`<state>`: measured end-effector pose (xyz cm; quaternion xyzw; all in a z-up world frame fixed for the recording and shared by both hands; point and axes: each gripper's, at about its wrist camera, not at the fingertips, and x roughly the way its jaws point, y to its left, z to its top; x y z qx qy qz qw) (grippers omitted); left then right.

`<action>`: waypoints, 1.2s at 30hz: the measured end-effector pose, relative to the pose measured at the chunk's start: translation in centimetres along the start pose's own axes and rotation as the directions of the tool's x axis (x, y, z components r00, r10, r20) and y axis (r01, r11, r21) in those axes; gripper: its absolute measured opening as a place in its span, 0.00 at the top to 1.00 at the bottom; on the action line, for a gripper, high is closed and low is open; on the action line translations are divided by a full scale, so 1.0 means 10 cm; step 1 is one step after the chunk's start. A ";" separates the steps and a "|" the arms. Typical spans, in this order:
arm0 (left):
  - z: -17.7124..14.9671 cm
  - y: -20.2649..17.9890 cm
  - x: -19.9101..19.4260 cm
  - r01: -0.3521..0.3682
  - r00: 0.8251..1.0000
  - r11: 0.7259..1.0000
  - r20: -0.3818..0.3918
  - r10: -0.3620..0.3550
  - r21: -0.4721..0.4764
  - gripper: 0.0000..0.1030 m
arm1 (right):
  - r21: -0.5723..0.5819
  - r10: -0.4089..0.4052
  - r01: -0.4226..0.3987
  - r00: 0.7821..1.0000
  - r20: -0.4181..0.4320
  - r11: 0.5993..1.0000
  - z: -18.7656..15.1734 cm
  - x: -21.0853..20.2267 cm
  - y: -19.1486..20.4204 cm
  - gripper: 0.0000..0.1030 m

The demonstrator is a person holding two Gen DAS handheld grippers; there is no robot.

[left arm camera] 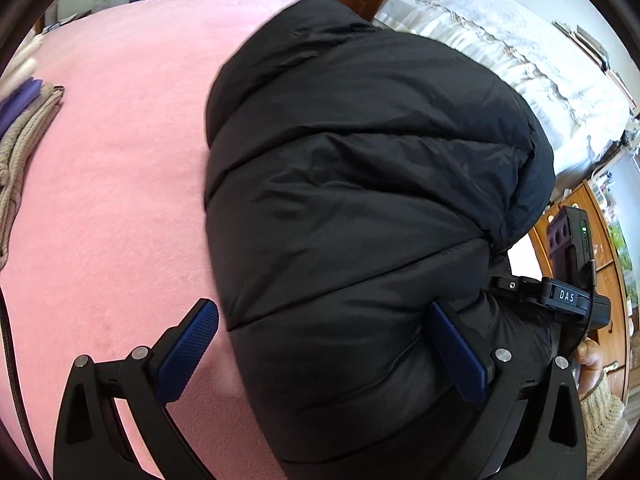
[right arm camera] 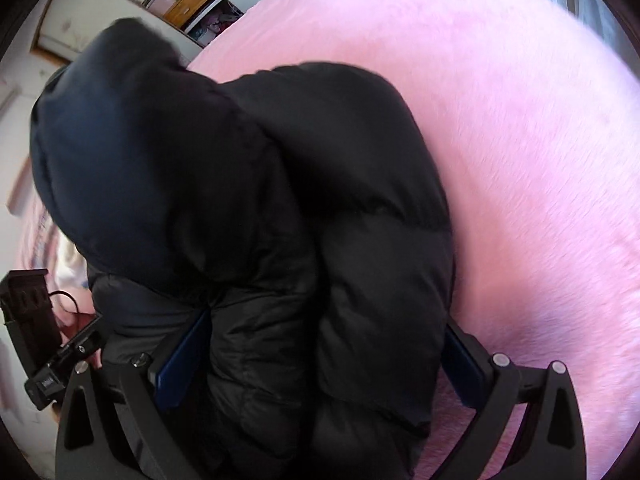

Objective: Fold large clothes
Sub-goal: 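Grasp the folded jacket with both grippers and lift it off the bed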

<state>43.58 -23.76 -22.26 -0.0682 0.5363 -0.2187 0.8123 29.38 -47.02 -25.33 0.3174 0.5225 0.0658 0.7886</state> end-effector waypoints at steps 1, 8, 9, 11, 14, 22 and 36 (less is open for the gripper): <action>0.01 -0.01 0.03 0.004 1.000 1.000 -0.011 -0.004 -0.002 0.00 | 0.015 0.025 -0.025 1.000 -0.006 1.000 -0.01 0.02 -0.04 0.00; 0.04 -0.10 0.19 -0.008 1.000 1.000 -0.024 0.008 -0.003 0.00 | 0.052 0.106 -0.104 0.993 -0.046 0.993 -0.06 0.16 -0.14 0.00; 0.03 -0.10 0.21 -0.014 1.000 1.000 -0.028 0.014 0.000 0.00 | 0.047 0.104 -0.102 0.993 -0.048 0.994 -0.05 0.17 -0.12 0.00; 0.07 -0.12 0.25 -0.020 0.999 1.000 -0.040 0.020 0.000 0.00 | 0.029 0.101 -0.099 0.994 -0.047 0.995 -0.07 0.15 -0.09 0.03; 0.06 -0.15 0.25 -0.011 1.000 1.000 -0.027 0.011 0.002 0.02 | 0.020 0.134 -0.133 0.990 -0.038 0.991 -0.12 0.08 -0.06 0.23; 0.00 -0.46 -0.17 -0.018 0.999 0.992 0.037 0.014 0.122 0.44 | -0.035 0.137 -0.136 0.990 0.042 0.990 -0.43 -0.38 0.17 0.57; -0.21 -0.57 -1.98 -0.037 0.979 0.992 0.203 0.011 0.123 0.51 | -0.203 0.253 -0.228 0.961 0.110 0.952 -1.24 -1.64 1.21 0.66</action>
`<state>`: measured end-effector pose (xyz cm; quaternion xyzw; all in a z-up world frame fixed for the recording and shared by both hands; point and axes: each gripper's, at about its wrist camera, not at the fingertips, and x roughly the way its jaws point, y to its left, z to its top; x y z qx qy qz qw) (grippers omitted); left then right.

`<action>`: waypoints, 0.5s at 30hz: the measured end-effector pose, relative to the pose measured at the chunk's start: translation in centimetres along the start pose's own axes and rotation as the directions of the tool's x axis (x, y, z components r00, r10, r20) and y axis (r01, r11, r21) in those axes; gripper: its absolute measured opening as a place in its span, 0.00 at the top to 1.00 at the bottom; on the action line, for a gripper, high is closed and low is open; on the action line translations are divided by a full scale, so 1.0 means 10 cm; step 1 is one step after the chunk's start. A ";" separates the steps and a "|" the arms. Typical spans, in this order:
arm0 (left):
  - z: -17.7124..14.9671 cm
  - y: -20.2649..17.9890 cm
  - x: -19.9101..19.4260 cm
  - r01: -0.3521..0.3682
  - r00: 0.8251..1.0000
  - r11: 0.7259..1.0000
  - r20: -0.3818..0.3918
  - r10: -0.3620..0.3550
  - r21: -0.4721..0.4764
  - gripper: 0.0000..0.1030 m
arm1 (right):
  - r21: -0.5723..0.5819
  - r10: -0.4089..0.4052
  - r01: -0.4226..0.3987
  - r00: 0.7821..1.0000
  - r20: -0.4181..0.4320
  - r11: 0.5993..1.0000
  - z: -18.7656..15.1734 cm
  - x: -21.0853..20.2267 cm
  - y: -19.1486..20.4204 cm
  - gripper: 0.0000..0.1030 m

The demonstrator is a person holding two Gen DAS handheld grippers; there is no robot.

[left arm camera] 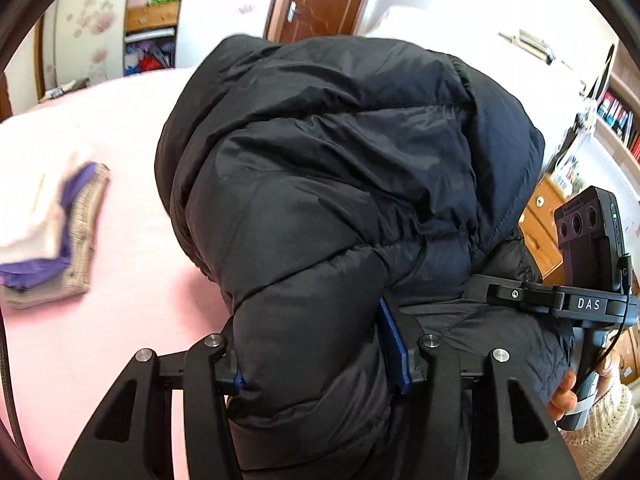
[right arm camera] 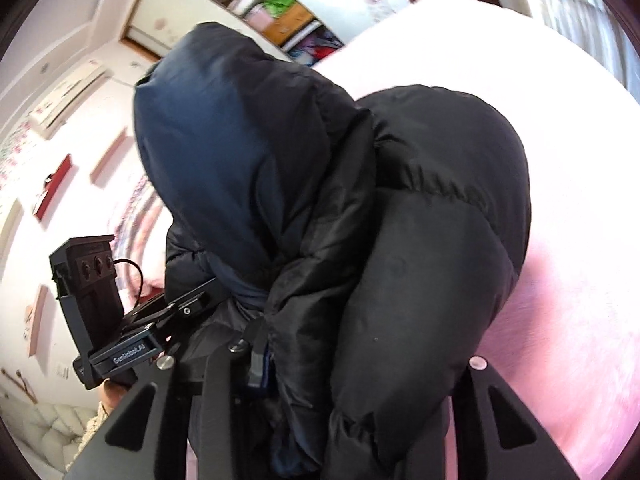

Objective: Fold large clothes
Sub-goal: 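Grasp the folded jacket with both grippers and lift it off the bed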

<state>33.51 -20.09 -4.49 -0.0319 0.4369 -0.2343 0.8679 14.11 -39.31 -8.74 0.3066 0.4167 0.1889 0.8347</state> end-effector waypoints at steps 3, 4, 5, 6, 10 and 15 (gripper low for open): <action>0.09 0.01 -0.44 -0.026 0.998 1.000 0.056 0.025 0.010 0.51 | -0.048 0.037 -0.036 0.999 0.022 0.998 0.01 -0.18 0.37 0.66; 0.14 0.05 -0.64 -0.041 0.996 0.999 0.081 0.039 0.013 0.51 | -0.070 0.048 -0.046 0.998 0.029 0.997 0.02 -0.23 0.52 0.67; 0.15 0.09 -0.74 -0.049 0.994 0.999 0.096 0.048 0.010 0.51 | -0.090 0.059 -0.055 0.998 0.035 0.994 0.03 -0.27 0.67 0.67; 0.19 0.15 -0.88 -0.062 0.992 0.998 0.114 0.061 0.007 0.51 | -0.106 0.068 -0.063 0.997 0.039 0.992 0.04 -0.30 0.77 0.67; 0.33 0.41 -1.41 -0.124 0.977 0.992 0.174 0.121 0.007 0.51 | -0.173 0.111 -0.102 0.993 0.043 0.980 0.17 -0.33 1.17 0.67; 0.71 0.98 -1.79 -0.186 0.959 0.983 0.220 0.179 0.009 0.51 | -0.243 0.152 -0.137 0.987 0.044 0.960 0.44 0.22 1.89 0.67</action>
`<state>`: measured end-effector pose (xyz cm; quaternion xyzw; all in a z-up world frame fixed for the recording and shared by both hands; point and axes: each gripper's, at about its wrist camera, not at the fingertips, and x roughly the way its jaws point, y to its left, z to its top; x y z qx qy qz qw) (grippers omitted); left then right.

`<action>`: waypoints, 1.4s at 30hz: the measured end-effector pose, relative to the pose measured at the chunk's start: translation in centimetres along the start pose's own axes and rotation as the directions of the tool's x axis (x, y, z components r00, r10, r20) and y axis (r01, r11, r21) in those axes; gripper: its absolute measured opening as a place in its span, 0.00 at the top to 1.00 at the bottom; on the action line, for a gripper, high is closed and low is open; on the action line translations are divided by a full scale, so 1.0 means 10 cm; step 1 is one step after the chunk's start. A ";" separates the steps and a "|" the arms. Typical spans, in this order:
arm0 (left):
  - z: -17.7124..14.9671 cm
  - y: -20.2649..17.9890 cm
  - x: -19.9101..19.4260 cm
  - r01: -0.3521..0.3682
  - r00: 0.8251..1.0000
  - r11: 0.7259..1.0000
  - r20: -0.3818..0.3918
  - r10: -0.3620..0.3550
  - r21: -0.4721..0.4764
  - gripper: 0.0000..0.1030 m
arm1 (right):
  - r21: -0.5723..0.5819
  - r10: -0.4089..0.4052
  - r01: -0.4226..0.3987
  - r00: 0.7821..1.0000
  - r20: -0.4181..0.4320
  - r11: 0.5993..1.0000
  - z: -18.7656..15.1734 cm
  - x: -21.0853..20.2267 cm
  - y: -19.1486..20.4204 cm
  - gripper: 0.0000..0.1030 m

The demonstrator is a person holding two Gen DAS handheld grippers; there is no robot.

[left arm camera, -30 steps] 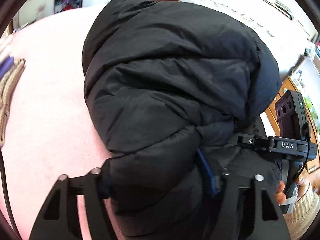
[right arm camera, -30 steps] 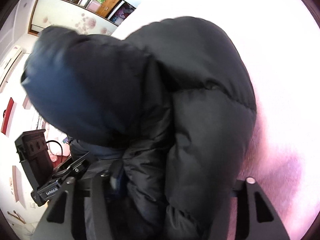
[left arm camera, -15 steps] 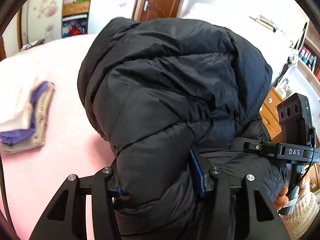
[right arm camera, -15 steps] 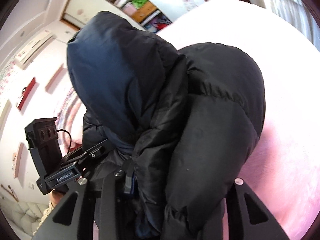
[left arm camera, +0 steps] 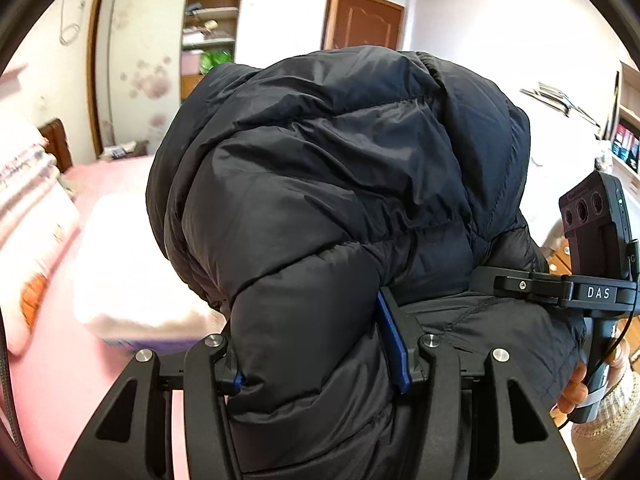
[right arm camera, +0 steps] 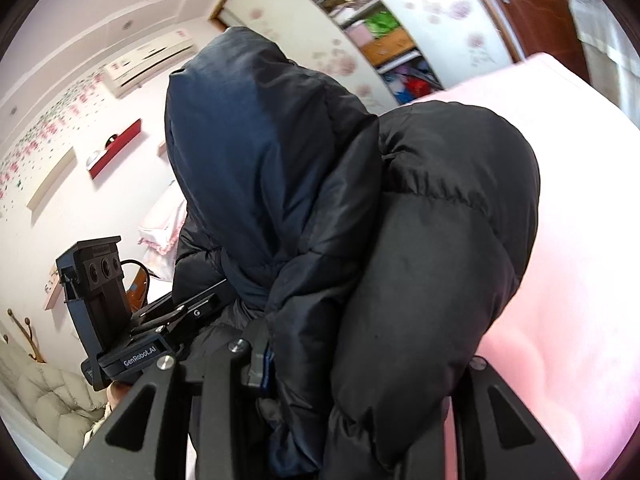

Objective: Fold large clothes
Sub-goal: 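Grasp the folded jacket with both grippers and lift it off the bed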

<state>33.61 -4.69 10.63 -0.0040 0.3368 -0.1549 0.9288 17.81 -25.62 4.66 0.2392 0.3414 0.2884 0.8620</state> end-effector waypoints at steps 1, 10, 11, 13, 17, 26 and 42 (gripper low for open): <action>0.09 0.16 0.00 -0.011 1.000 1.000 0.009 0.011 0.001 0.51 | -0.008 0.006 -0.006 1.000 0.004 1.000 0.19 0.25 0.00 0.67; 0.82 1.93 0.57 -0.100 0.995 0.994 -0.010 0.099 -0.054 0.51 | -0.056 0.053 -0.055 0.998 -0.020 0.997 1.13 2.11 0.27 0.67; 0.85 2.07 0.64 -0.111 0.994 0.992 -0.012 0.111 -0.057 0.51 | -0.060 0.056 -0.058 0.998 -0.026 0.997 1.21 2.33 0.30 0.67; 0.87 2.38 0.76 -0.138 0.990 0.988 -0.016 0.138 -0.066 0.50 | -0.072 0.063 -0.065 0.998 -0.029 0.995 1.38 2.76 0.42 0.67; 0.69 3.01 0.98 -0.216 0.976 0.970 0.002 0.218 -0.110 0.47 | -0.070 0.080 -0.082 0.996 -0.027 0.994 1.55 3.42 0.45 0.67; 0.31 3.76 1.68 -0.423 0.900 0.860 -0.023 0.435 -0.286 0.02 | -0.049 -0.005 0.003 0.998 -0.057 0.999 1.45 4.48 0.31 0.53; 0.48 3.25 1.20 -0.526 0.843 0.827 0.010 0.538 -0.198 0.00 | -0.120 -0.214 0.207 0.975 -0.054 0.971 1.70 4.40 0.42 0.18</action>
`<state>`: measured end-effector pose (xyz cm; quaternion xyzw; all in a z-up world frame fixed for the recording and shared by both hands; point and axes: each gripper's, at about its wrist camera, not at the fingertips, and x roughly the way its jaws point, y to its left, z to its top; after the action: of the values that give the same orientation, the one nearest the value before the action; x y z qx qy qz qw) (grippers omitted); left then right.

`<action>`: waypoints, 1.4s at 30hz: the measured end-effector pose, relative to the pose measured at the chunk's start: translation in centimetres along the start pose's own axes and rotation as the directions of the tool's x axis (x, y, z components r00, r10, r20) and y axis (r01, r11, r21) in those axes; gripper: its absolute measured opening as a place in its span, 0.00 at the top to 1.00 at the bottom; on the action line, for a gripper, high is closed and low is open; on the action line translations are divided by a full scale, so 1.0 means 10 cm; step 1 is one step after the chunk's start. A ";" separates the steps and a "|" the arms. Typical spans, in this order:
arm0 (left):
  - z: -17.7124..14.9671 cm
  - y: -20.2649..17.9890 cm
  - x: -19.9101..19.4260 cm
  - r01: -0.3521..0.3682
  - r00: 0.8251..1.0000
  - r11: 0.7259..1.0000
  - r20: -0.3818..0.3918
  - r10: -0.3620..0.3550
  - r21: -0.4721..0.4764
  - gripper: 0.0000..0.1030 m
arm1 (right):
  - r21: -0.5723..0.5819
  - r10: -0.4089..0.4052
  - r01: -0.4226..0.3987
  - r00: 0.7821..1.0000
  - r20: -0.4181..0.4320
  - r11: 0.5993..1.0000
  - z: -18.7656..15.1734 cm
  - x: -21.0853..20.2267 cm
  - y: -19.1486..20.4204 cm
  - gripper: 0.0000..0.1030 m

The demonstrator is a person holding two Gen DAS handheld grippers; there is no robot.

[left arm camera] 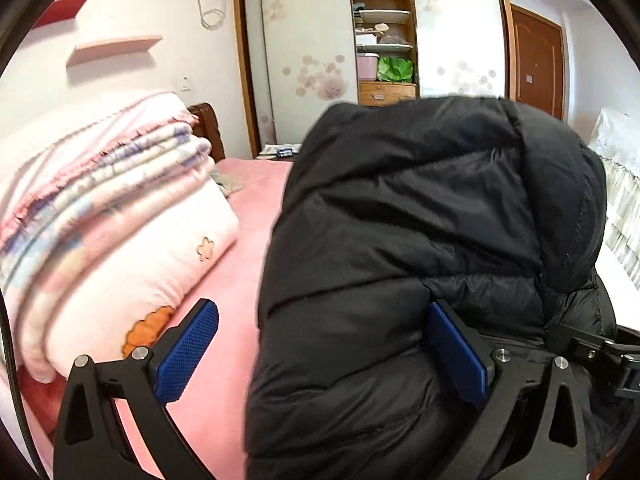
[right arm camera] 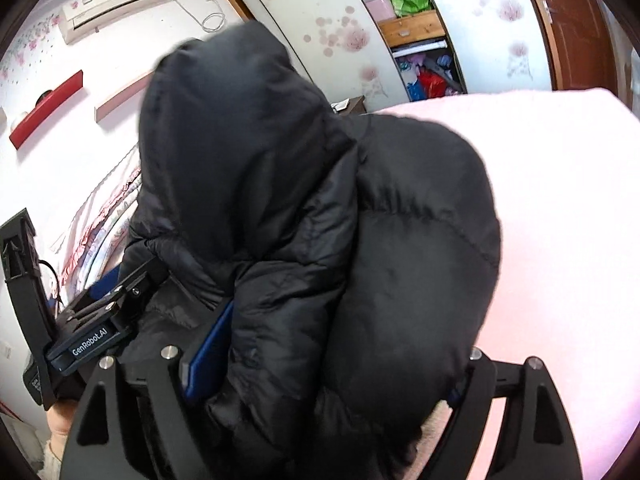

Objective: Fold large clothes
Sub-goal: 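Grasp the folded jacket with both grippers and lift it off the bed, then place the jacket on top of the folded clothes stack and open both grippers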

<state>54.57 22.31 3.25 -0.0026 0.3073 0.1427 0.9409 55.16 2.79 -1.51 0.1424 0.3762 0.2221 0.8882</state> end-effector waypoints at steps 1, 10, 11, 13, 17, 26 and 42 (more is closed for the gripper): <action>0.01 0.00 -0.05 -0.002 1.000 1.000 0.004 0.002 -0.003 0.00 | -0.008 -0.010 0.010 1.000 0.000 1.000 0.02 -0.04 0.03 0.18; 0.22 0.17 -0.47 -0.022 0.998 0.999 0.050 0.024 -0.034 0.00 | -0.082 -0.069 0.080 0.990 0.124 0.993 0.10 -0.67 0.24 0.18; 0.23 0.16 -0.54 -0.017 0.998 0.999 0.055 0.019 -0.031 0.00 | -0.097 -0.077 0.092 0.987 0.144 0.991 0.09 -0.74 0.27 0.18; 0.30 0.12 -0.66 -0.019 0.998 1.000 0.058 0.020 -0.020 0.00 | -0.134 -0.090 0.116 0.979 0.184 0.984 0.08 -0.86 0.33 0.18; 0.34 0.04 -0.86 0.002 0.998 1.000 0.068 -0.003 0.006 0.00 | -0.202 -0.123 0.176 0.960 0.250 0.964 -0.02 -1.13 0.50 0.18; 0.05 -0.20 -1.73 0.124 0.992 0.991 0.031 -0.123 -0.057 0.00 | -0.271 -0.161 0.244 0.942 0.295 0.931 -0.43 -1.89 0.75 0.17; -1.10 -1.03 -4.13 0.239 0.969 0.970 0.072 -0.235 -0.047 0.00 | -0.103 -0.253 0.277 0.947 0.199 0.955 -1.87 -3.99 0.31 0.15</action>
<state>19.15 0.40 17.40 -0.0608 0.2696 0.0378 0.9603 15.93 -12.98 11.31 0.0527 0.2931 0.1104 0.9482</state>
